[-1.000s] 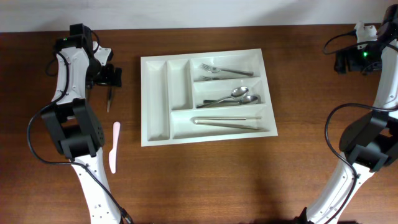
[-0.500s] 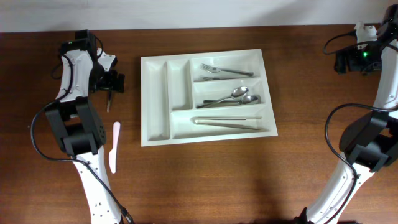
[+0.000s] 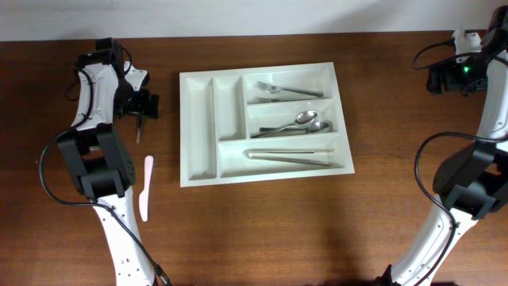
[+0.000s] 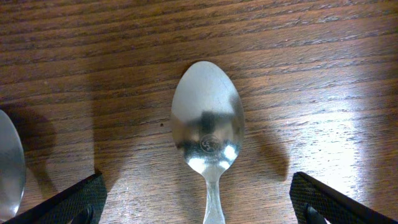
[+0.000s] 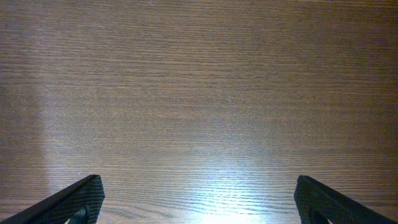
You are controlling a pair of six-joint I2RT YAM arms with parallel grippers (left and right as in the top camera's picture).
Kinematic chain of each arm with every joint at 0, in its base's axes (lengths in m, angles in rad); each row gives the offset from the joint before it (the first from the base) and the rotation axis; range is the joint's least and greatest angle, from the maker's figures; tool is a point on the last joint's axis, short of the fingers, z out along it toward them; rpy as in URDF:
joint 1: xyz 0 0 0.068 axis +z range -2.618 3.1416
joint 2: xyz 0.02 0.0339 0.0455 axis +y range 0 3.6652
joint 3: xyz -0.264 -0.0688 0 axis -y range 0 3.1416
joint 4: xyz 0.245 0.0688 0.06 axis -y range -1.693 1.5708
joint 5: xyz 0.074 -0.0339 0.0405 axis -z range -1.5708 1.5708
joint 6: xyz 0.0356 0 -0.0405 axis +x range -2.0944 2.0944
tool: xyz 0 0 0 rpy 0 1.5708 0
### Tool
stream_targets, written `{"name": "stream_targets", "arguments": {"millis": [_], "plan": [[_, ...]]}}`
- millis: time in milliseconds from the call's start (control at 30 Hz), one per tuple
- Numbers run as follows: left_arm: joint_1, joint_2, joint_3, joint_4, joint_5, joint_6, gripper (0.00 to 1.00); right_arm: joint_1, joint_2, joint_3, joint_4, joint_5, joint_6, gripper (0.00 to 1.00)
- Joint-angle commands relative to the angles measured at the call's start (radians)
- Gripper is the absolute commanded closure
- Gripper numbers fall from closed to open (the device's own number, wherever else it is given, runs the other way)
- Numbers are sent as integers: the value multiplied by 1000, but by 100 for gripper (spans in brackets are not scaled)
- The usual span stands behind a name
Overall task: Pack container
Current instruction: 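Lower the left gripper onto the right spoon's handle and close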
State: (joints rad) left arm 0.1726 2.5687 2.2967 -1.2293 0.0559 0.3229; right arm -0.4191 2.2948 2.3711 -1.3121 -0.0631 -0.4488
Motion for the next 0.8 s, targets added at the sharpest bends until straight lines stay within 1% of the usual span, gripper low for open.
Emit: {"name": "stream_targets", "arguments": {"millis": [0, 67, 533, 567, 600, 633, 700, 767], "plan": [[3, 20, -5, -5, -31, 15, 6, 0, 7, -6, 0, -12, -3, 1], [0, 20, -5, -10, -54, 15, 6, 0, 7, -6, 0, -13, -3, 1], [-36, 20, -5, -12, -79, 15, 7, 0, 7, -6, 0, -12, -3, 1], [-36, 20, -5, -13, -79, 15, 9, 0, 7, -6, 0, -12, -3, 1], [-36, 20, -5, -13, -79, 15, 18, 0, 7, -6, 0, -12, -3, 1], [-36, 20, -5, -13, -79, 15, 23, 1, 7, -6, 0, -12, -3, 1], [-36, 20, -5, -13, -79, 11, 38, 0, 7, -6, 0, -13, -3, 1], [-36, 20, -5, -12, -78, 4, 46, 1, 7, -6, 0, -13, -3, 1]]}}
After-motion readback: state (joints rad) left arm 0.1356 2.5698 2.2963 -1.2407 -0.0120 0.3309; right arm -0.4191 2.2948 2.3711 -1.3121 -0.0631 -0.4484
